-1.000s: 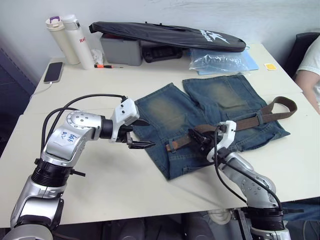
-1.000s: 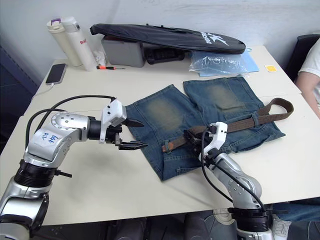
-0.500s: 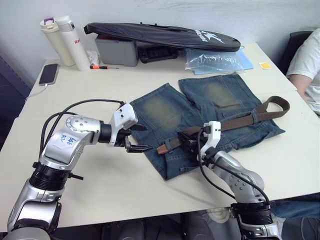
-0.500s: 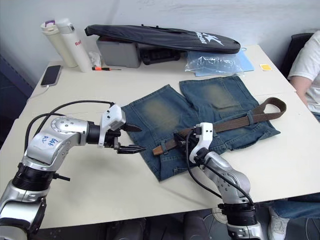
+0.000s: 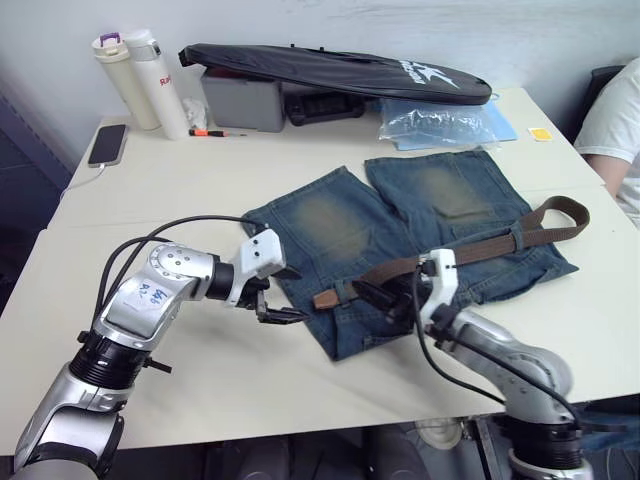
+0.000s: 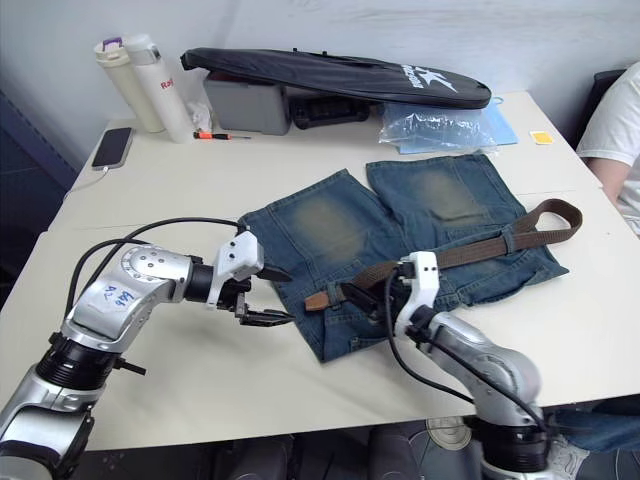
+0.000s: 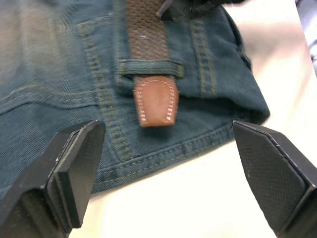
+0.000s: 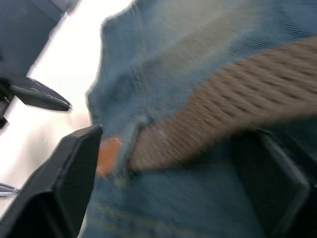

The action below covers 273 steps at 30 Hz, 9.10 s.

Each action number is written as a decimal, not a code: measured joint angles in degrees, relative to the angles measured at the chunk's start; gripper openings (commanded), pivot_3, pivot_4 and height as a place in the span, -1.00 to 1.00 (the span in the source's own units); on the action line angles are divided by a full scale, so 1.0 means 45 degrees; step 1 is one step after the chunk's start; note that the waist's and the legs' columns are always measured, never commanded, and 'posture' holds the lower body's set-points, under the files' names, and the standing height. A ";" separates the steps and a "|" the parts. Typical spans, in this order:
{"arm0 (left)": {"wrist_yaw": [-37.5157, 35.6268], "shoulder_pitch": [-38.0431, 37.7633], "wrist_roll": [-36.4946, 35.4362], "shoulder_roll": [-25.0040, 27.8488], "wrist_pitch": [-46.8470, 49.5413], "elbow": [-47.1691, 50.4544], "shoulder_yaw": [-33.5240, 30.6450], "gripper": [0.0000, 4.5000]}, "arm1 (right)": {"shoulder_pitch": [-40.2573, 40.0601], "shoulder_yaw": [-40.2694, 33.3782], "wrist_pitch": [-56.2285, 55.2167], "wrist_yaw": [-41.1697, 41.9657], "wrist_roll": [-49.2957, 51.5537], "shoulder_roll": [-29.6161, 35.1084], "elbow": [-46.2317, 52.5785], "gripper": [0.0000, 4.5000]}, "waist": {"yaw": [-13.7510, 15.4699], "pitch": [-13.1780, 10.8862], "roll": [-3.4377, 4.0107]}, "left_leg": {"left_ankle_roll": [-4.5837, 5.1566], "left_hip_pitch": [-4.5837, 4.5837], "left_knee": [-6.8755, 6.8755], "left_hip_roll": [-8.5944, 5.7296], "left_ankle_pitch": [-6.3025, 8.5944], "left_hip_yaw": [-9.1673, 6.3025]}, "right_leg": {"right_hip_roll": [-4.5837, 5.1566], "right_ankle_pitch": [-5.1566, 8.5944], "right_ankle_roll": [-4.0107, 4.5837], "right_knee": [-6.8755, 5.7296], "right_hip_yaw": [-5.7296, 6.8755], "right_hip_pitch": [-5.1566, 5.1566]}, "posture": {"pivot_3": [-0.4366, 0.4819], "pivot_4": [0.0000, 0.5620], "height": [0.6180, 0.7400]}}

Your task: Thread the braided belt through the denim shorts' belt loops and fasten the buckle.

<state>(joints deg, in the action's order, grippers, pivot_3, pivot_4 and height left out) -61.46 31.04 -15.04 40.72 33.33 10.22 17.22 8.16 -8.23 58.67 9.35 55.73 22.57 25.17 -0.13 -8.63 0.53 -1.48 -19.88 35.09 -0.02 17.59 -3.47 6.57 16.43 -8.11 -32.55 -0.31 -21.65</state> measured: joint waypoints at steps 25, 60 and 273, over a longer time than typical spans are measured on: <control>0.1141 0.0627 0.4323 -0.2633 -0.7301 -0.4170 0.1368 0.88 | 0.0600 0.0885 0.0610 0.2885 -0.2739 0.5203 0.0641 -1.00 | 0.0292 -0.0005 -0.0014 | 0.0012 -0.0039 0.0036 0.0000 0.0002 -0.0001 | -0.0008 -0.0019 -0.0034 0.0023 0.0018 -0.0001 | -0.05 -0.47 1.00; -0.0977 -0.2646 0.1703 0.1575 -0.3983 -0.1093 -0.2511 -0.97 | 0.1472 0.2349 0.1219 0.4033 -0.4816 0.5004 -0.0239 -1.00 | 0.0064 0.0031 -0.0050 | 0.0011 0.0023 0.0014 0.0012 0.0003 -0.0005 | -0.0007 0.0004 0.0008 0.0002 0.0019 0.0030 | -0.05 -0.47 1.00; 0.0433 0.1909 -0.1727 -0.0303 0.4762 -0.6886 -0.2025 -0.01 | 0.3375 0.0104 0.0890 0.9322 -0.4519 0.5985 -0.5516 -0.83 | 0.0011 -0.0147 -0.0010 | -0.0363 -0.0052 -0.0101 -0.0237 -0.0294 -0.0477 | 0.0397 0.0191 -0.0145 -0.0209 0.0730 0.0210 | -0.05 -0.47 1.00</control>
<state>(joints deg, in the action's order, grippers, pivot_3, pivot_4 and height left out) -59.51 39.63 -22.81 39.36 54.75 -20.76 8.11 23.35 -7.76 62.67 51.30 35.39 49.50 0.35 -0.08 -9.29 0.49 -3.12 -20.12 34.63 -1.09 16.27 -5.62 8.36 17.29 -8.77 -33.49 2.97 -20.70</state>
